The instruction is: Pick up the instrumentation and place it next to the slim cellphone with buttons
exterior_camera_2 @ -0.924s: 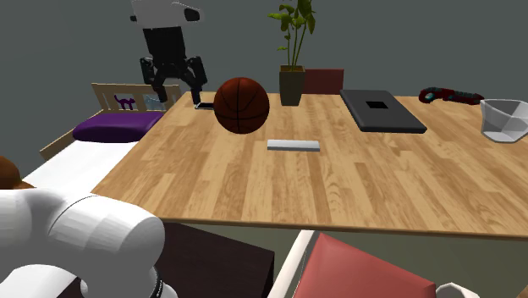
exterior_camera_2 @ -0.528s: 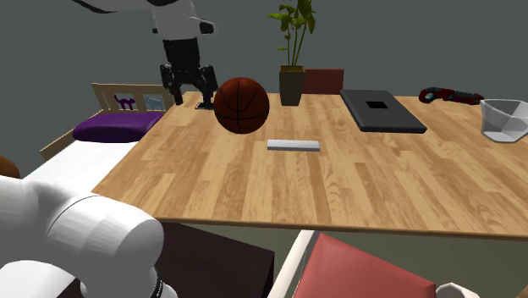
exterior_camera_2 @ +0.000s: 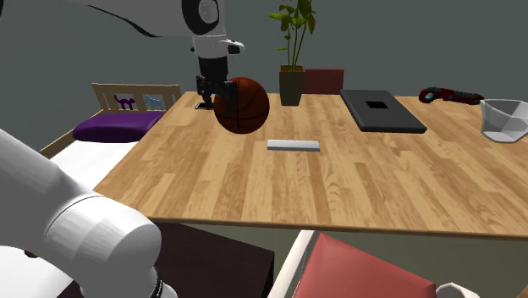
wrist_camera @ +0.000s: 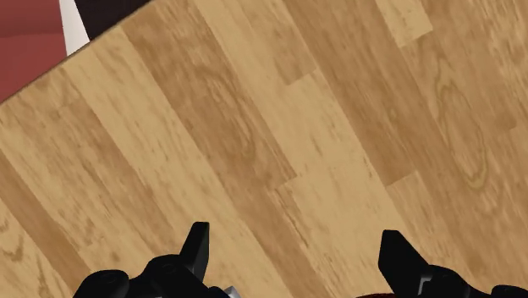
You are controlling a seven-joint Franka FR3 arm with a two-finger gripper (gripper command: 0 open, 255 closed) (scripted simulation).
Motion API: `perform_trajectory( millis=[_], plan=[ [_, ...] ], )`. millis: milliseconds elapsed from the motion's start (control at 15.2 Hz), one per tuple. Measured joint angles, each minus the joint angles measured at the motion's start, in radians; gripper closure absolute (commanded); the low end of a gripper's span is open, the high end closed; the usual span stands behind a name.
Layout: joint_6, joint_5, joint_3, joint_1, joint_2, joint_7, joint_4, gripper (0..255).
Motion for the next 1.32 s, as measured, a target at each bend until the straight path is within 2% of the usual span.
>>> perform_trajectory(
  millis=[528,924,1320],
  plan=[
    [0.149,-0.005,-0.025,-0.062,0.274,0.175,0.139,0],
    [0.217,0.002,-0.064,-0.101,0.449,0.286,0.258,0],
    [0.266,0.027,-0.107,-0.137,0.647,0.386,0.421,0]
  ],
)
